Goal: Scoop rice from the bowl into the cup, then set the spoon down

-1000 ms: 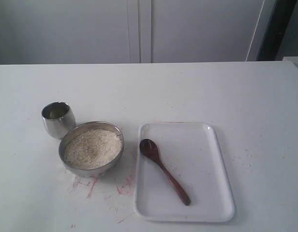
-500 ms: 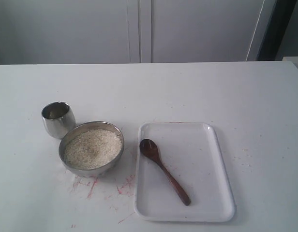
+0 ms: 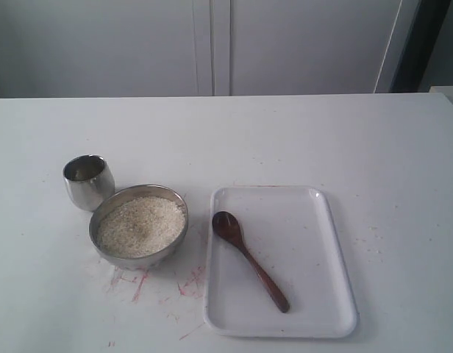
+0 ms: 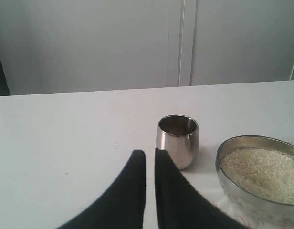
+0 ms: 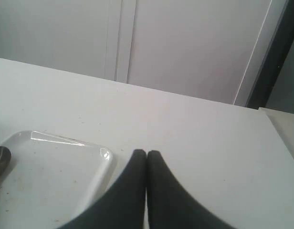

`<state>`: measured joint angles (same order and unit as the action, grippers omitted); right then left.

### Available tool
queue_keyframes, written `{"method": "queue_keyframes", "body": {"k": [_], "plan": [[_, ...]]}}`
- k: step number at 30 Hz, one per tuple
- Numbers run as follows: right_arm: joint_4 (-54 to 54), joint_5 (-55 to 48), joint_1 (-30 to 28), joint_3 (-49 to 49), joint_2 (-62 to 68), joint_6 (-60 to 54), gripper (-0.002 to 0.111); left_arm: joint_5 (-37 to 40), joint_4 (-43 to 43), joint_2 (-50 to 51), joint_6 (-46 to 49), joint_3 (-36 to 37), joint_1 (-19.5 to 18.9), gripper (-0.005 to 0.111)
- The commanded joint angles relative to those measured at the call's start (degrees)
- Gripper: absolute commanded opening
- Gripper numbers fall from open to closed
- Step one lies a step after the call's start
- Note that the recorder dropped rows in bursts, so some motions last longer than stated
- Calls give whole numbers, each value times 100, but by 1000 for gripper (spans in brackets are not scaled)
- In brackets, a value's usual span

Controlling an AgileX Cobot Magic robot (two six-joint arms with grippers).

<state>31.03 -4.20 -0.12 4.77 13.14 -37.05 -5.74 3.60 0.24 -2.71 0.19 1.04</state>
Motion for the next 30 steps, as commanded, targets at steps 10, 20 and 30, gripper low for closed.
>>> {"method": "queue_keyframes", "body": {"k": [10,20,30], "plan": [[7,595,-48,-477,-217,19,0,-27,22,-24,-12,-19,28,14],[7,420,-48,-477,-499,-45,0,-27,22,-24,-12,-19,28,14],[-4,420,-48,-477,-1007,-40,0,-27,22,-24,-12,-19,28,14]]}}
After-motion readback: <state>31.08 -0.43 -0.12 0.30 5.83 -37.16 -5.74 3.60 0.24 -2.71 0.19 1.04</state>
